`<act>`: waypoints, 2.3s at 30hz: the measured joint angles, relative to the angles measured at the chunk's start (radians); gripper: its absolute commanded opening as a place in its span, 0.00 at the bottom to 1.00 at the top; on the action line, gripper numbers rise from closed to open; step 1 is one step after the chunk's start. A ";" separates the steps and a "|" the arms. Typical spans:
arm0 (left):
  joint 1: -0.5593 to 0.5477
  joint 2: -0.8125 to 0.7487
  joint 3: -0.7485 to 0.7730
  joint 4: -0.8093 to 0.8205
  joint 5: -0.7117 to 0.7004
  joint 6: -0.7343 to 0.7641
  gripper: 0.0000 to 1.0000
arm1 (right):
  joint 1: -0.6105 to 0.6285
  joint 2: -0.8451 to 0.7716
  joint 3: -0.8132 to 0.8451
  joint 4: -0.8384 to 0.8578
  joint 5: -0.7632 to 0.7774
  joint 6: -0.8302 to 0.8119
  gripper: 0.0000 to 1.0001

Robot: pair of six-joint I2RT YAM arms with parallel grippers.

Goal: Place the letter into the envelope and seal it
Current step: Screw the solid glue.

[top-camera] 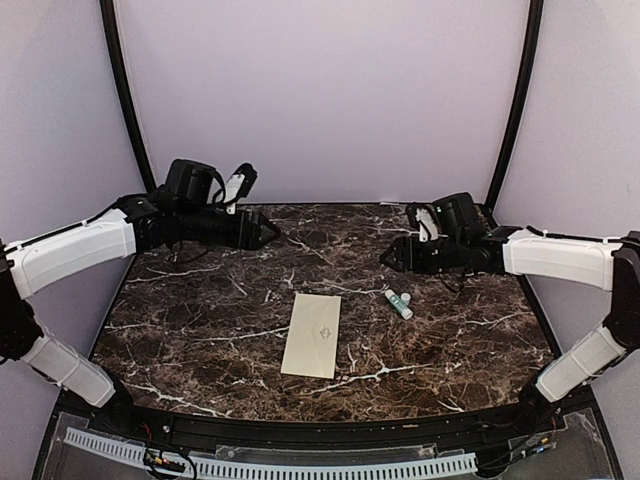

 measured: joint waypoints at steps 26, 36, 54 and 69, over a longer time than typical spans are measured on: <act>0.290 -0.101 -0.179 0.094 0.007 0.034 0.70 | -0.003 0.016 -0.159 -0.150 0.145 -0.053 0.60; 0.290 -0.103 -0.182 0.095 0.011 0.035 0.71 | 0.007 0.104 -0.159 -0.137 0.147 -0.080 0.49; 0.290 -0.102 -0.182 0.097 0.014 0.035 0.71 | 0.081 0.209 -0.097 -0.095 0.190 -0.154 0.39; 0.290 -0.116 -0.200 0.122 0.034 0.027 0.71 | 0.125 0.224 -0.089 -0.078 0.242 -0.142 0.20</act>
